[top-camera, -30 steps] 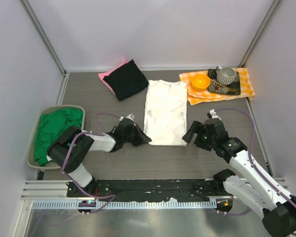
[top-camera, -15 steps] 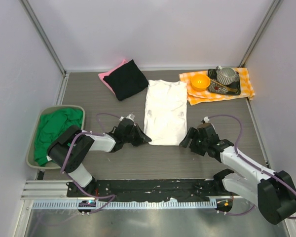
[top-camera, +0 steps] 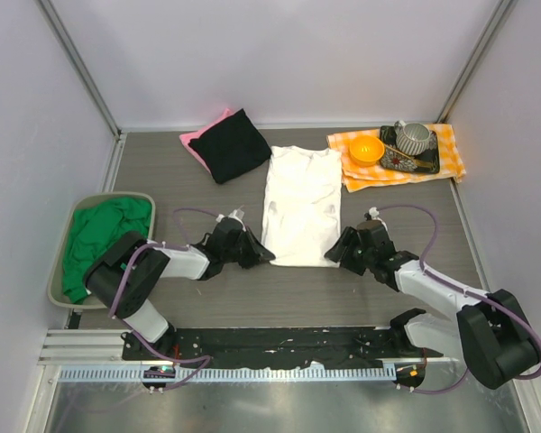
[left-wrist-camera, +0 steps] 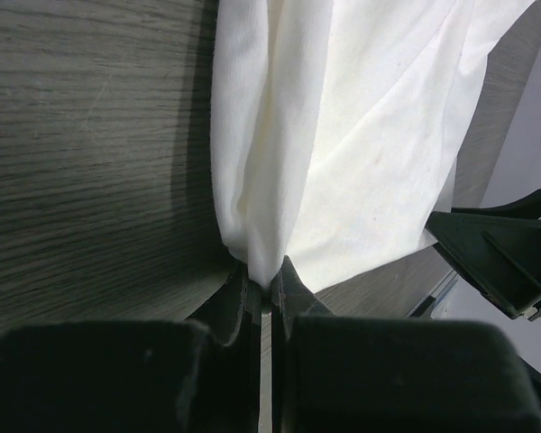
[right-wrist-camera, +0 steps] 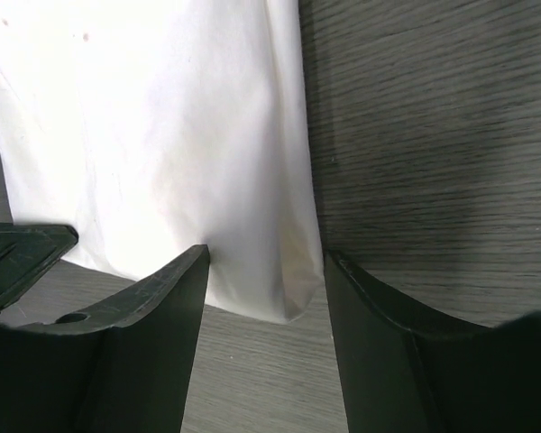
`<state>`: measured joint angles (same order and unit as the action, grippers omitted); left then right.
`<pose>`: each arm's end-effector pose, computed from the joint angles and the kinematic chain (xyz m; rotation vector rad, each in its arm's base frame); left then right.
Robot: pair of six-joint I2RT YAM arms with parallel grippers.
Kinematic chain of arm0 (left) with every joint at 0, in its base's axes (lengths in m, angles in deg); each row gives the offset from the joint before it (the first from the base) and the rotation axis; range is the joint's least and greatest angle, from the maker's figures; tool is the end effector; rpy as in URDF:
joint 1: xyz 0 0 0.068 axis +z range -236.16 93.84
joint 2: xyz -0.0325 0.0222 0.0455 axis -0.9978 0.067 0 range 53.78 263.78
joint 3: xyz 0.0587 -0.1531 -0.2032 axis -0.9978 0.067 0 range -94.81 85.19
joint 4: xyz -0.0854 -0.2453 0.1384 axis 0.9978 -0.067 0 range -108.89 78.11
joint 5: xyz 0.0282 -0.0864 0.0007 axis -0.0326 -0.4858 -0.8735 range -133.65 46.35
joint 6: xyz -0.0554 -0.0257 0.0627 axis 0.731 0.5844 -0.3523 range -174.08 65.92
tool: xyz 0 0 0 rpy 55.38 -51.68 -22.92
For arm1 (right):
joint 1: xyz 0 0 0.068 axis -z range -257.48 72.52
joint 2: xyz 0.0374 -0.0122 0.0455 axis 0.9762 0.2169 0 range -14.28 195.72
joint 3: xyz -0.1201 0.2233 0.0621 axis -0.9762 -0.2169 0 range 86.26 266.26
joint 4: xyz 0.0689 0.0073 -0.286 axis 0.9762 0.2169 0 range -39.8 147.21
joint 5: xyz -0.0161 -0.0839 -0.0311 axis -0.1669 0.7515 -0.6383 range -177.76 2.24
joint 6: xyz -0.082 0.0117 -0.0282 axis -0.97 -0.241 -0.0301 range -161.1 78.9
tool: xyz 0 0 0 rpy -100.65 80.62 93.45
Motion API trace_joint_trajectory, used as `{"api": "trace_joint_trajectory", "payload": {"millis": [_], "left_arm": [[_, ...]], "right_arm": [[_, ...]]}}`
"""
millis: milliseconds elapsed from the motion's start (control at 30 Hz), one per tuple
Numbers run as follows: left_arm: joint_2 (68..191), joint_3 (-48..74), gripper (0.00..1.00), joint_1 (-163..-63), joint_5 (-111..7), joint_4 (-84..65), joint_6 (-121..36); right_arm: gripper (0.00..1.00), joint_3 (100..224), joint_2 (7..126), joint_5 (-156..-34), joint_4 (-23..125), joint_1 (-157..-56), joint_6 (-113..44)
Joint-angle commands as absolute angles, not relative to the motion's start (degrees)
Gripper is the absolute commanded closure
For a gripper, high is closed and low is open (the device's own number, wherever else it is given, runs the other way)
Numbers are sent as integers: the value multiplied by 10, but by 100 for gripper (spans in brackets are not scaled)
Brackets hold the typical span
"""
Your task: Fold and stack the t-shirts
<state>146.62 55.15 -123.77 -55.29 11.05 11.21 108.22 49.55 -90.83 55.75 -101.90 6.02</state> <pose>0.2509 -0.2132 0.0475 -0.4883 2.4867 -1.0870 0.2348 0.1112 0.0860 0.4657 2.4537 0.6234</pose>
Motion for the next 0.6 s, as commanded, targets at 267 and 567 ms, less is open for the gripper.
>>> {"api": "trace_joint_trajectory", "payload": {"millis": [267, 567], "left_arm": [[1462, 601, 100, -1229, -522, -46, 65], [1448, 608, 100, -1238, -531, -42, 66]], "right_arm": [[80, 1045, 580, -901, 506, -1023, 66], [99, 1040, 568, -910, 520, -1034, 57]]}}
